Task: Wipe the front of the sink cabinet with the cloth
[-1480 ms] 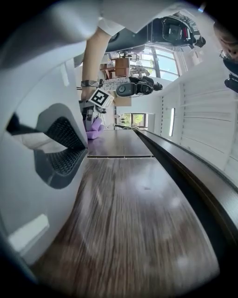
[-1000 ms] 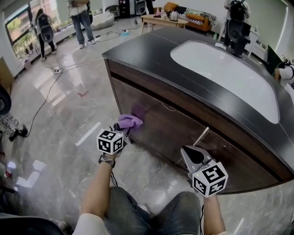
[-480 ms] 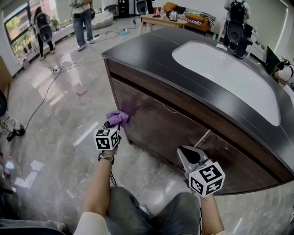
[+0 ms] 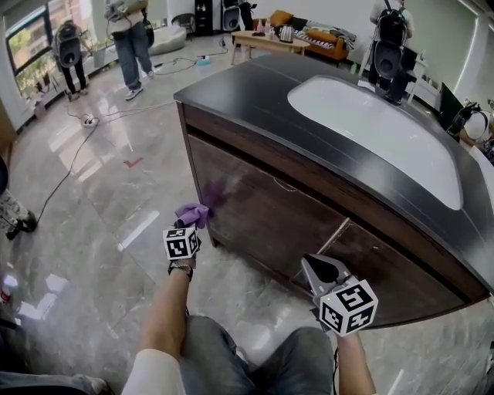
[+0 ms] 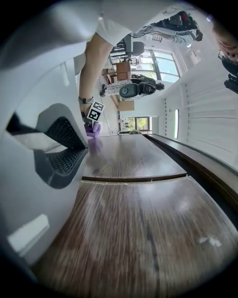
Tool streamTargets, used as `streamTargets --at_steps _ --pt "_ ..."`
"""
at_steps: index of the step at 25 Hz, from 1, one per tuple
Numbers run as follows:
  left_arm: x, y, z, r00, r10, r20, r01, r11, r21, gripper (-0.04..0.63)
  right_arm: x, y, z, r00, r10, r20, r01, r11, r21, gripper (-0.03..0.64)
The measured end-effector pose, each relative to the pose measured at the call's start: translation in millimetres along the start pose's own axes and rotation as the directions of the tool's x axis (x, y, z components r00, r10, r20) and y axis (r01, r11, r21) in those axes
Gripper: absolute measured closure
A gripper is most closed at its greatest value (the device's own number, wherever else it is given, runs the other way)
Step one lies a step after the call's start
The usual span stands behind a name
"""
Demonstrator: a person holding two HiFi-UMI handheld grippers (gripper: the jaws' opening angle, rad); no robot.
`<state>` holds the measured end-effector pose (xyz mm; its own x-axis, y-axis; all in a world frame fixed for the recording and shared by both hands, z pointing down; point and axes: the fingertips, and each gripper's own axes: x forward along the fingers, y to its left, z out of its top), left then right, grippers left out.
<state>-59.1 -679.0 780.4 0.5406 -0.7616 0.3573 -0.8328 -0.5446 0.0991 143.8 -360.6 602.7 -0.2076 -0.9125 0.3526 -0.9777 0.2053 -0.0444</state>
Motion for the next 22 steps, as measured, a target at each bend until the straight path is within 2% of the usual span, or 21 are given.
streamTargets --at_steps 4,9,14,17,22 --pt "11.2 17.1 -28.8 0.999 0.04 -0.03 -0.043 0.995 -0.095 0.541 -4.6 -4.8 -7.7 1.0 0.003 -0.006 -0.003 1.0 -0.008 0.611" --pt "26.2 10.0 -50.6 1.0 0.012 -0.019 -0.013 0.998 -0.054 0.543 -2.5 -8.5 -12.3 1.0 0.015 -0.01 -0.015 1.0 -0.028 0.611" --pt "27.9 -25.3 -78.3 0.999 -0.046 -0.03 0.046 0.999 -0.003 0.545 -17.5 -1.1 -17.7 0.999 0.035 0.0 -0.035 0.997 -0.074 0.611" --pt "27.3 -51.6 -91.0 0.996 -0.087 -0.024 0.086 0.996 -0.007 0.545 -32.4 -1.8 -28.3 1.0 0.026 -0.002 -0.026 0.997 -0.075 0.611" --pt "23.3 -82.3 -107.9 0.996 -0.091 -0.015 0.09 0.994 -0.065 0.545 -65.1 -21.2 -48.9 1.0 -0.01 -0.005 0.009 0.998 -0.06 0.611"
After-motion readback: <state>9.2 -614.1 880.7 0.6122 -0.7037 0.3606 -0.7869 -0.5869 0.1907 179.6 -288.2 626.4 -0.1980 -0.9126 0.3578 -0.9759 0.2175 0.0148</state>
